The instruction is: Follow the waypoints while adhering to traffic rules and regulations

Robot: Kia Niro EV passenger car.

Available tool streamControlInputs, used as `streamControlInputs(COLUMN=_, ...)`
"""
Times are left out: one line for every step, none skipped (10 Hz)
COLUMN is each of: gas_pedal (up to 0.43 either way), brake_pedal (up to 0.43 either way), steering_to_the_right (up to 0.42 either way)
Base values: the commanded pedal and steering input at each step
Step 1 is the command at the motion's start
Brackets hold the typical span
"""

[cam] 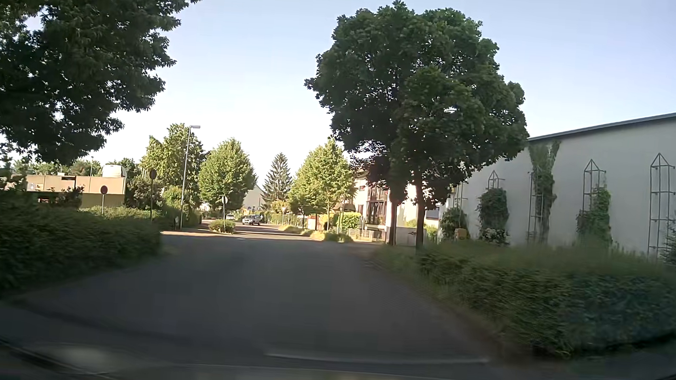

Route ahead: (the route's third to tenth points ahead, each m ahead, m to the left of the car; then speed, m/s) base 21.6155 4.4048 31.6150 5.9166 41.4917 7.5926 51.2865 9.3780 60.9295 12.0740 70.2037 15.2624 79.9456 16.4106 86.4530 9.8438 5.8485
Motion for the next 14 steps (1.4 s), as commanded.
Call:
streamControlInputs(gas_pedal=0.059, brake_pedal=0.0, steering_to_the_right=-0.01)
streamControlInputs(gas_pedal=0.067, brake_pedal=0.0, steering_to_the_right=-0.01)
streamControlInputs(gas_pedal=0.067, brake_pedal=0.0, steering_to_the_right=-0.01)
streamControlInputs(gas_pedal=0.067, brake_pedal=0.0, steering_to_the_right=-0.01)
streamControlInputs(gas_pedal=0.079, brake_pedal=0.0, steering_to_the_right=-0.01)
streamControlInputs(gas_pedal=0.079, brake_pedal=0.0, steering_to_the_right=-0.01)
streamControlInputs(gas_pedal=0.079, brake_pedal=0.0, steering_to_the_right=-0.01)
streamControlInputs(gas_pedal=0.079, brake_pedal=0.0, steering_to_the_right=-0.01)
streamControlInputs(gas_pedal=0.079, brake_pedal=0.0, steering_to_the_right=-0.01)
streamControlInputs(gas_pedal=0.079, brake_pedal=0.0, steering_to_the_right=-0.011)
streamControlInputs(gas_pedal=0.079, brake_pedal=0.0, steering_to_the_right=-0.014)
streamControlInputs(gas_pedal=0.079, brake_pedal=0.0, steering_to_the_right=-0.016)
streamControlInputs(gas_pedal=0.079, brake_pedal=0.0, steering_to_the_right=-0.016)
streamControlInputs(gas_pedal=0.079, brake_pedal=0.0, steering_to_the_right=-0.016)
